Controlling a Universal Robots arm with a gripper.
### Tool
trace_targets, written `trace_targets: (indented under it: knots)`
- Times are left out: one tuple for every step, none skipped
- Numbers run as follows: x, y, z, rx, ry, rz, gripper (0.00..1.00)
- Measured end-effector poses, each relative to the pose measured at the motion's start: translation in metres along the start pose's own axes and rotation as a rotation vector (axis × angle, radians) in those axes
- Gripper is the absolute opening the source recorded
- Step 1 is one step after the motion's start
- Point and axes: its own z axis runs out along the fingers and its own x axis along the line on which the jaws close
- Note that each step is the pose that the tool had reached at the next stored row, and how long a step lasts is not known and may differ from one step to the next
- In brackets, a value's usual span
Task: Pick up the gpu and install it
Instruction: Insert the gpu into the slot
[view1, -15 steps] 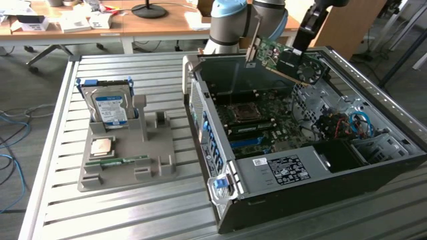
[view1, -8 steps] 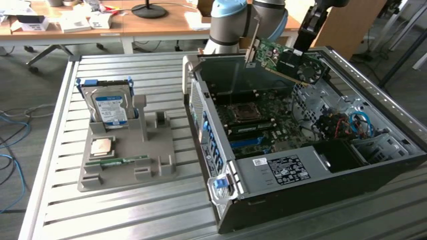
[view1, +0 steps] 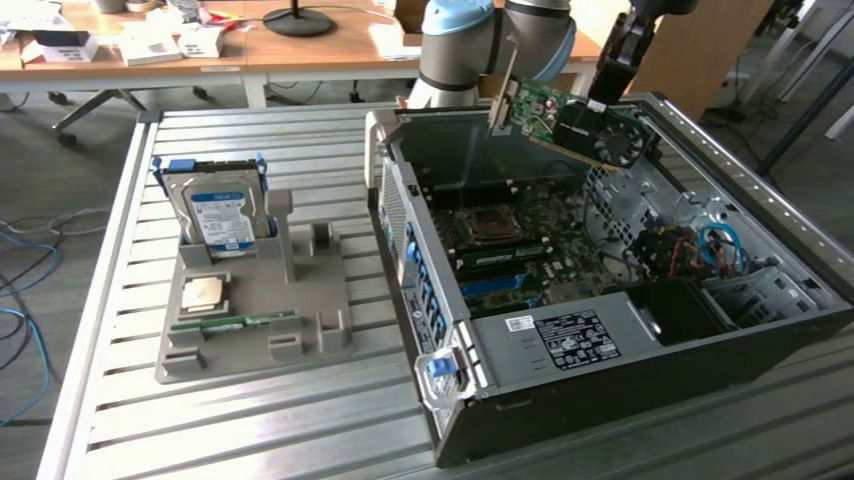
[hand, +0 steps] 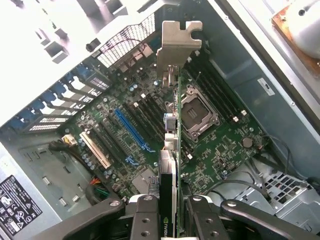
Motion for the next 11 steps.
trace_targets:
  knots:
    - [0.0, 0.0, 0.0001, 0.0001, 0.0005, -0.007, 0.26]
    - [0.0, 0.0, 0.0001, 0.0002, 0.0008, -0.013, 0.26]
    - [0.0, 0.0, 0.0002, 0.0003, 0.0013, -0.021, 0.26]
    - [0.0, 0.0, 0.0003, 0.0005, 0.0017, -0.027, 0.26]
    - [0.0, 0.0, 0.0003, 0.0006, 0.0021, -0.034, 0.26]
    - [0.0, 0.0, 0.0004, 0.0006, 0.0024, -0.041, 0.26]
    - [0.0, 0.0, 0.0005, 0.0007, 0.0029, -0.048, 0.26]
    - [0.0, 0.0, 0.0005, 0.0009, 0.0033, -0.054, 0.26]
    - [0.0, 0.0, 0.0006, 0.001, 0.0036, -0.061, 0.26]
    - [0.0, 0.0, 0.0007, 0.0011, 0.0041, -0.068, 0.26]
    - [0.0, 0.0, 0.0007, 0.0013, 0.0046, -0.075, 0.26]
